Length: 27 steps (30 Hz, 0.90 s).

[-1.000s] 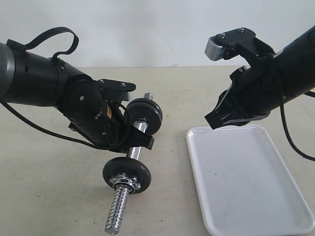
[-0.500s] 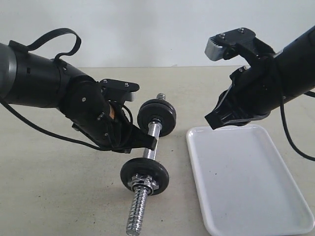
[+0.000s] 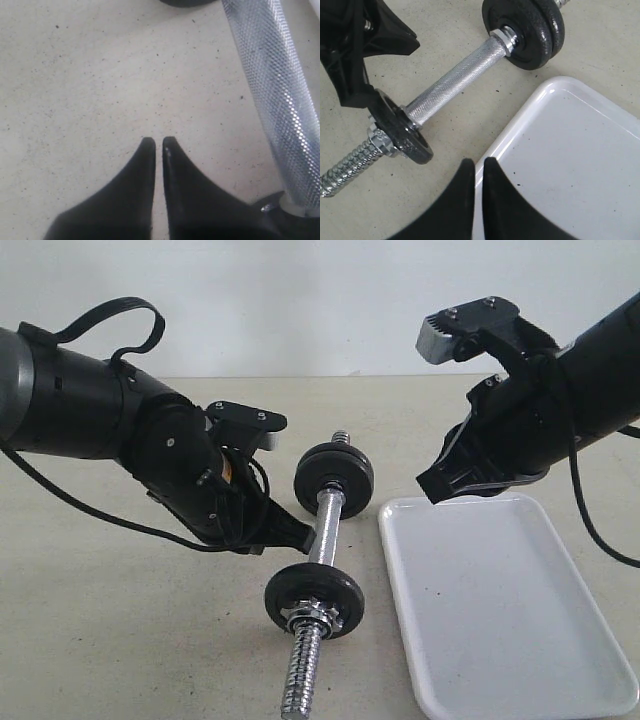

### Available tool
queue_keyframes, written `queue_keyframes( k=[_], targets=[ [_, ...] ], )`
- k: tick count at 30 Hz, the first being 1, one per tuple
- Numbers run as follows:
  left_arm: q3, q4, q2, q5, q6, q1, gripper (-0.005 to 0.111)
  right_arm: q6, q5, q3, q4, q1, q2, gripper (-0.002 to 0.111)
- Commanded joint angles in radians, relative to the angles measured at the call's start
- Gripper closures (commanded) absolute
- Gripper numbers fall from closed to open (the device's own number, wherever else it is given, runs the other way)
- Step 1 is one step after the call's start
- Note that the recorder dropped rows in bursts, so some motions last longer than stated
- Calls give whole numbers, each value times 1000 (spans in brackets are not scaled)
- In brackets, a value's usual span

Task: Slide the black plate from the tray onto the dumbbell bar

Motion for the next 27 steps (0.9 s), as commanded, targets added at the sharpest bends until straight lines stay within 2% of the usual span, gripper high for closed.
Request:
queue_keyframes(
  k=[1, 7, 11, 17, 22, 27],
  targets=[
    [2, 0, 1, 13, 36, -4, 102, -8, 5, -3, -2, 1, -12, 107],
    [2, 0, 1, 42, 55, -4, 102, -8, 5, -3, -2, 1, -12, 107],
    [2, 0, -1, 75, 162, -4, 102, -20, 5, -3, -2, 1, -12, 107],
    [26, -1, -86, 69, 203, -4, 102, -20, 17, -3, -2, 1, -52, 107],
    [163, -6, -286, 9, 203, -4, 102, -29, 113, 1, -4, 1, -157, 107],
    [377, -56, -505, -37, 203, -4, 102, -16, 252, 54, -5, 1, -237, 107]
  ],
)
